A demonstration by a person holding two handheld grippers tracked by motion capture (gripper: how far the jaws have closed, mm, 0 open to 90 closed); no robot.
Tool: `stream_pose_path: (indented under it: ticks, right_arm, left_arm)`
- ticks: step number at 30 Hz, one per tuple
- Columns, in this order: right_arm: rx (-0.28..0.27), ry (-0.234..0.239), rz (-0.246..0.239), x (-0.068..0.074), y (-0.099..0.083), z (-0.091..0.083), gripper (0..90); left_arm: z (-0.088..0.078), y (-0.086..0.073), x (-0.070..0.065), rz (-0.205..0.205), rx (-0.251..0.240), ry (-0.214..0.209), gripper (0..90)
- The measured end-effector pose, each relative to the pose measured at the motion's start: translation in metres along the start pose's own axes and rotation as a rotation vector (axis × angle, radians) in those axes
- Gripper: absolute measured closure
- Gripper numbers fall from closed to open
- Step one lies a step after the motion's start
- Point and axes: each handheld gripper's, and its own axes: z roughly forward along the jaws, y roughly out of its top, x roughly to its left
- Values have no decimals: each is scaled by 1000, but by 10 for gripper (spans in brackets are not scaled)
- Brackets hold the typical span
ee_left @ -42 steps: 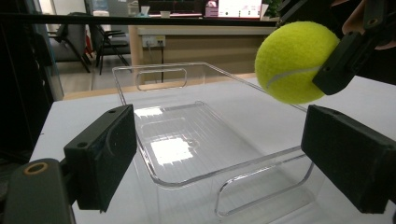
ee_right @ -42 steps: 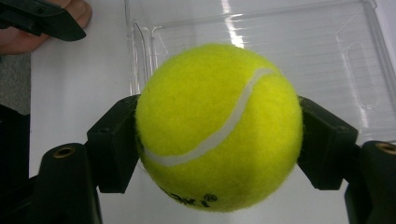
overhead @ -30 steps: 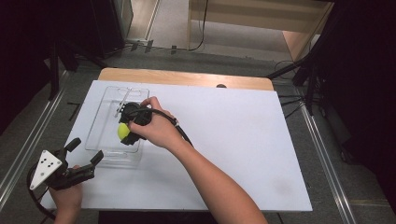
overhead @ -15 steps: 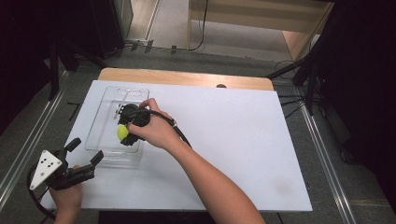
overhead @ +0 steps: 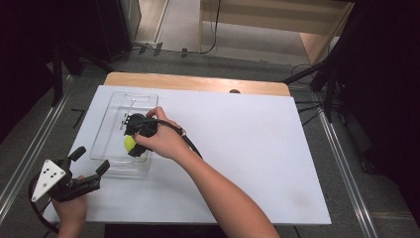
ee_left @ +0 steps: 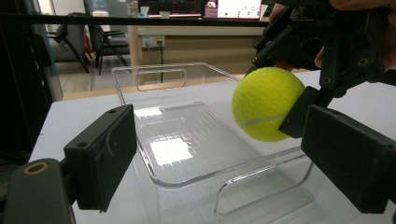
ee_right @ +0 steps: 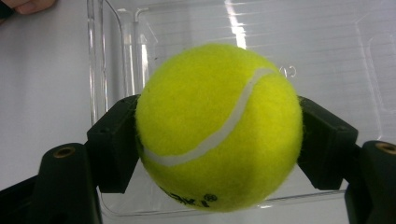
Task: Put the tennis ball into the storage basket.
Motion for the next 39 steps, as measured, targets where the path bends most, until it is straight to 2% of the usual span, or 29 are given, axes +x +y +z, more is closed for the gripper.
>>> stream_pose_path:
  ticks: [28, 30, 31, 34, 36, 39]
  right_arm:
    - [53, -3, -10, 2, -4, 15, 228]
    - [47, -12, -15, 2, -4, 15, 199]
    - [42, -8, -8, 3, -4, 14, 156]
    - [24, -14, -16, 1, -4, 9, 144]
    - [9, -25, -4, 1, -5, 4, 108]
    - [-5, -36, -1, 1, -7, -2, 107]
  left_arm:
    - [0, 0, 0, 3, 0, -1, 110]
    - [0, 0, 0, 4, -1, -1, 111]
    - [0, 0, 0, 3, -1, -2, 111]
    - [1, 0, 0, 4, -1, -2, 110]
    - [0, 0, 0, 4, 0, -1, 110]
    - [1, 0, 0, 3, -2, -2, 111]
